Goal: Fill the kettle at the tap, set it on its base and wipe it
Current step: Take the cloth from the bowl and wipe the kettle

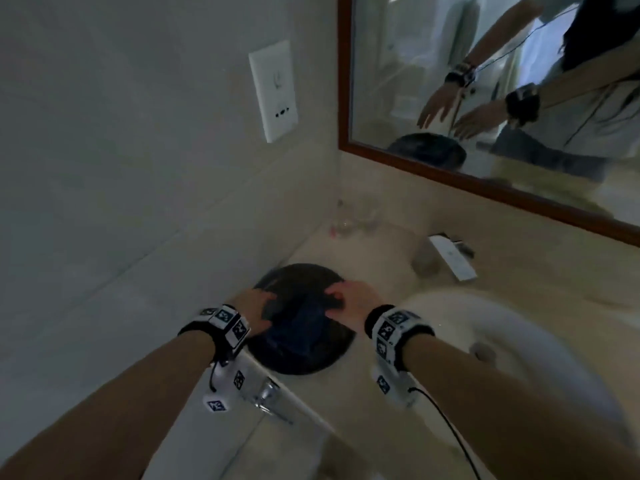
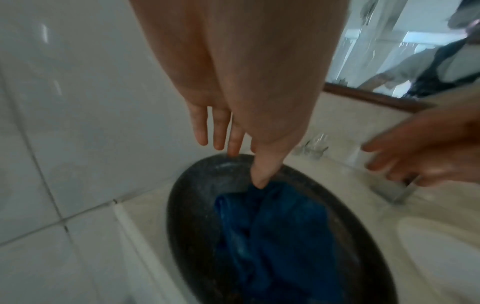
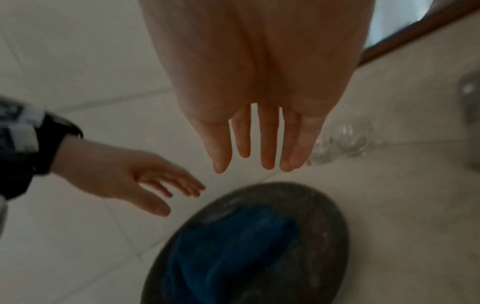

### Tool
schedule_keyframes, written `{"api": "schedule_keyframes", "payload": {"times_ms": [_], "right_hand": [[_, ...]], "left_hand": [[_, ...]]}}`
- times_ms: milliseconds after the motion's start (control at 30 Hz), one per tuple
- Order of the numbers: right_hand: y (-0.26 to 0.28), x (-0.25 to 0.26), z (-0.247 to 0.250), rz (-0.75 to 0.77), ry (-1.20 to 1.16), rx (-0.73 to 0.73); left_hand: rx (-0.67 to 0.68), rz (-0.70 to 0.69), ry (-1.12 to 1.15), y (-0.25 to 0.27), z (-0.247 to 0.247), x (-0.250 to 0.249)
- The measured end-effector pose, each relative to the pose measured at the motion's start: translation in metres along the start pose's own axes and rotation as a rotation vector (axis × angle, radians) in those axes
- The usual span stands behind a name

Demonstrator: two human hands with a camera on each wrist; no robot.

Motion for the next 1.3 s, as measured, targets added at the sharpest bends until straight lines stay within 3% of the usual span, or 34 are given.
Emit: {"api": "schedule_keyframes", "payload": {"times_ms": [100,267,500,700,833,1033,1167,1300], "right_hand": [[-0.05,0.014,-0.054,-0.028,0.137,0.109],[-0.083,0.017,-0.107,-0.062,0.322,0.177],[-0.088,0.018,-0.103,-0.066,0.377,0.068],[-0.041,-0.004,-0.045,-0.073,0.059,-0.043],[0.044,-0.044,0.034,-0.095,-0.201,-0.259],[0.283,-0.165,0.121,-0.245,-0.398,-0.675],[0.461,-0.264,0.116,-0.425,-0.678,-0.882],[0.594,-0.322,0.081,-0.5,-0.944,-1.011]], "left_hand": [[0.017,-0.054,0.046,-0.021,-0.028,0.01],[0.068,-0.067,0.074,-0.044,-0.063,0.002],[-0.002,-0.072,0.171,-0.043,-0.056,-0.019],[-0.121,-0.16,0.273,-0.023,0.014,-0.074],[-0.221,-0.303,0.319,0.003,0.07,-0.157],[-0.134,-0.611,0.407,0.086,0.069,-0.382],[-0.086,-0.861,0.493,0.18,0.037,-0.561],[0.034,-1.078,0.543,0.271,-0.029,-0.696]]}}
Point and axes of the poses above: each hand's wrist, its own y-axis away from the middle knuckle, its own z-axis out of the back of the hand, x = y × z, the point moved 8 cm from there along -y, towards the middle knuckle, and after that the axes turned 3 degrees about -z, right-handed, at the moved point
